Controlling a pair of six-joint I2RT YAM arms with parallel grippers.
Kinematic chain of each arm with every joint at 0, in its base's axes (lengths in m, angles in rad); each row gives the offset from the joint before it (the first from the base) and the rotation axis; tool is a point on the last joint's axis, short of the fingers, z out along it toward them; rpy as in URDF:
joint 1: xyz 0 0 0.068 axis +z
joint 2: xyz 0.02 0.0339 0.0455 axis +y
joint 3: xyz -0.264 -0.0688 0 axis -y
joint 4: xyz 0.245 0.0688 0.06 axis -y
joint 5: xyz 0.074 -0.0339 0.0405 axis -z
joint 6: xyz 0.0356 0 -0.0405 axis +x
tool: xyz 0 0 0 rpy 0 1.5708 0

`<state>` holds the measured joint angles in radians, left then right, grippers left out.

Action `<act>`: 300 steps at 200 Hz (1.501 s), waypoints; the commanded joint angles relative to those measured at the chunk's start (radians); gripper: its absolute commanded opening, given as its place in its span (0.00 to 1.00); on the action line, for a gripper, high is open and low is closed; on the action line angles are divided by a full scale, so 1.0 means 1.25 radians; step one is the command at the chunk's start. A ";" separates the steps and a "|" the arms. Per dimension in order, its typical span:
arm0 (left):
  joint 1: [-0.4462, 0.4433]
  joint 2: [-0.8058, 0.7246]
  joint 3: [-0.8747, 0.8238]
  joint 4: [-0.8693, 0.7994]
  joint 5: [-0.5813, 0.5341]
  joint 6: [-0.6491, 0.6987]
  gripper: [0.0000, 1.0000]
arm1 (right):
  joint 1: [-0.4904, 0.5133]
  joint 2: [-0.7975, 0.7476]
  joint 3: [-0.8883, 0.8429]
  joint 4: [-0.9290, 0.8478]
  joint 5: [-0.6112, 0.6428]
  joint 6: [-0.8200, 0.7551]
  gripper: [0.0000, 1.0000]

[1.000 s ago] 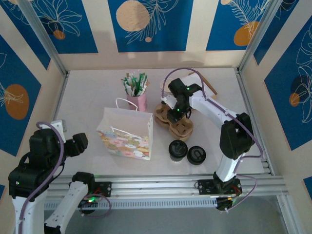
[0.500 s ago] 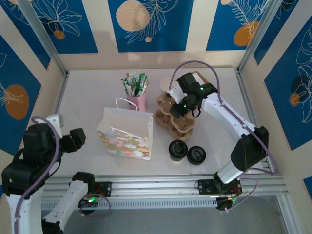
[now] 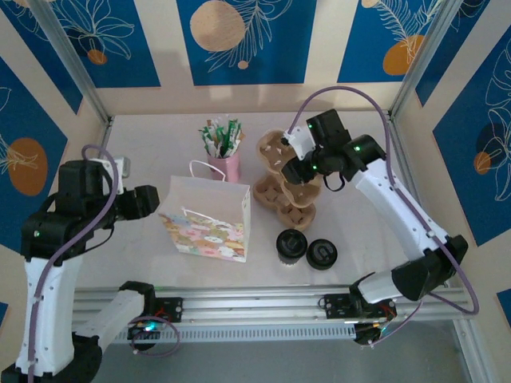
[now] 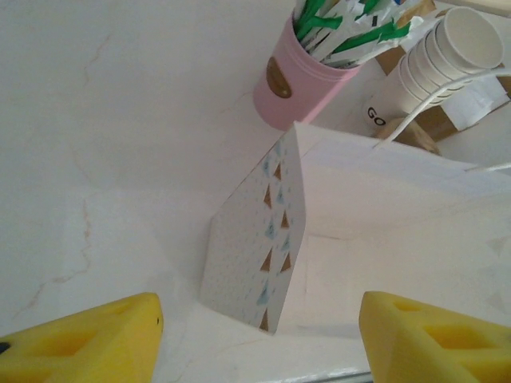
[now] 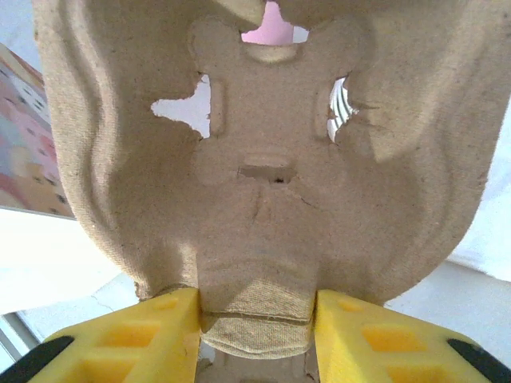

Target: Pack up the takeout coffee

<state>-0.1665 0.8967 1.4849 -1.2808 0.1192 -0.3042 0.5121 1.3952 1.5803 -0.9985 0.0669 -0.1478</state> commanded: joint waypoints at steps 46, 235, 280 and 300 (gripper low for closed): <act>-0.005 0.026 -0.036 0.067 0.089 0.013 0.65 | 0.135 -0.083 0.092 0.047 0.084 0.050 0.40; -0.004 0.053 -0.110 0.021 0.065 0.063 0.55 | 0.377 -0.042 0.103 0.444 0.011 0.154 0.40; -0.004 0.067 -0.109 0.014 0.054 0.067 0.55 | 0.383 -0.026 0.055 0.500 -0.044 0.154 0.40; -0.005 0.072 -0.107 0.011 0.056 0.064 0.56 | 0.385 -0.011 0.059 0.495 -0.072 0.144 0.39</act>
<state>-0.1669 0.9836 1.3579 -1.2423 0.1982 -0.2436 0.9863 1.3617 1.6592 -0.4316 0.0460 0.0315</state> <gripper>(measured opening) 0.558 0.396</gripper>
